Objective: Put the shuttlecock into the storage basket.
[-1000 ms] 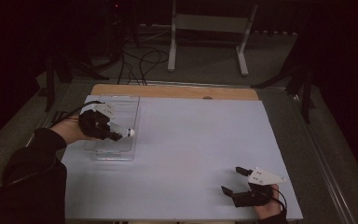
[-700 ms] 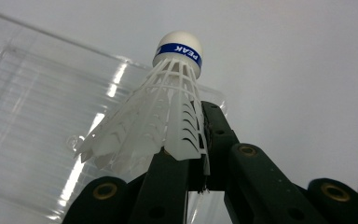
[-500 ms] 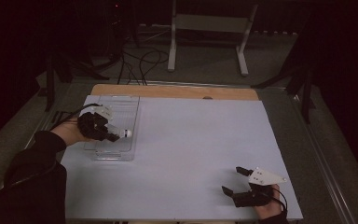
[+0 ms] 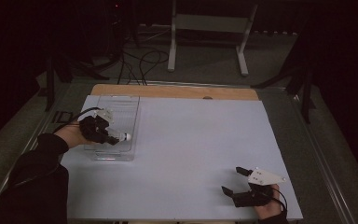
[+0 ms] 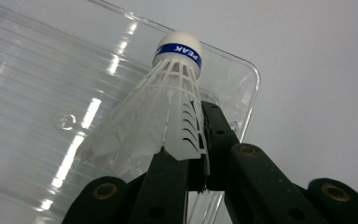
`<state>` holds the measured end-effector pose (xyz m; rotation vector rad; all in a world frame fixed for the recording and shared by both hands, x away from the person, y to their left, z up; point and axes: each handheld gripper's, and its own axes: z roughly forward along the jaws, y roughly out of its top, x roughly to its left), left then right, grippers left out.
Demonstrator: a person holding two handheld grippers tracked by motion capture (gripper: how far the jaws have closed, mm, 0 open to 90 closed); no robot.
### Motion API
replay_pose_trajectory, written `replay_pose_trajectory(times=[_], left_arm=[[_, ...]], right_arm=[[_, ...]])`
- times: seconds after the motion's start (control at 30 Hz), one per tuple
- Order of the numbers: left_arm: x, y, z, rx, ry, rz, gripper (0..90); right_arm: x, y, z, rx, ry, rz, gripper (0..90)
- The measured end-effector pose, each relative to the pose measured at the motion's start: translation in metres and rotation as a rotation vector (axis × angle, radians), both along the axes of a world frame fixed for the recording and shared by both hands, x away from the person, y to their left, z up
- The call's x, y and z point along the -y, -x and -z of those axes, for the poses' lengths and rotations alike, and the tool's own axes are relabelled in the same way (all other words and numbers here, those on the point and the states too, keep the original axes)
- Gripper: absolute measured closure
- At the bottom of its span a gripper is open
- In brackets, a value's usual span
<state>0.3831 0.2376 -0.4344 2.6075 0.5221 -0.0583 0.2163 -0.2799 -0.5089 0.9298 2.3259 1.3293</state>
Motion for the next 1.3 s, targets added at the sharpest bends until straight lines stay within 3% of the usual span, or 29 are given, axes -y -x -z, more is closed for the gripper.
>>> replay_pose_trajectory(times=[0.53,0.6,0.67,0.73,0.77,0.8,0.83,0.87,0.9,0.93,1.13,1.3], left_arm=[[0.004,-0.002,0.015,-0.028,-0.016,-0.014,87.2],[0.004,-0.003,0.015,-0.029,-0.008,-0.034,86.8],[0.004,-0.003,0.015,-0.028,-0.003,-0.061,80.9],[0.005,-0.003,0.016,-0.032,-0.009,-0.085,67.6],[0.006,-0.003,0.016,-0.029,-0.018,-0.082,67.6],[0.006,-0.003,0.017,-0.022,-0.024,-0.091,56.6],[0.006,-0.004,0.017,-0.020,-0.022,-0.108,56.6],[0.006,-0.005,0.016,-0.013,-0.025,-0.120,47.5],[0.006,-0.005,0.016,-0.005,-0.023,-0.141,47.5],[0.006,-0.007,0.015,0.001,-0.025,-0.158,37.1],[0.003,-0.007,0.011,0.034,-0.023,-0.207,27.9],[0.002,-0.008,0.012,0.031,-0.035,-0.230,19.7]], right_arm=[[0.000,-0.001,0.001,-0.008,0.010,-0.001,9.5],[0.000,-0.001,0.001,-0.009,0.010,0.000,9.5],[0.000,-0.001,0.002,-0.013,0.006,0.001,9.5],[0.000,-0.001,0.002,-0.017,0.011,0.002,9.7],[0.000,-0.001,0.002,-0.017,0.011,0.002,9.7],[0.000,-0.001,0.002,-0.018,0.012,0.001,9.7],[0.000,-0.001,0.002,-0.018,0.012,0.001,9.7],[0.000,-0.001,0.002,-0.016,0.010,0.002,9.7],[0.000,-0.001,0.002,-0.016,0.010,0.002,9.7],[0.000,-0.001,0.002,-0.013,0.010,0.002,9.7],[0.000,-0.001,0.002,-0.020,0.016,0.004,9.7],[0.000,-0.001,0.002,-0.018,0.017,0.003,9.7]])
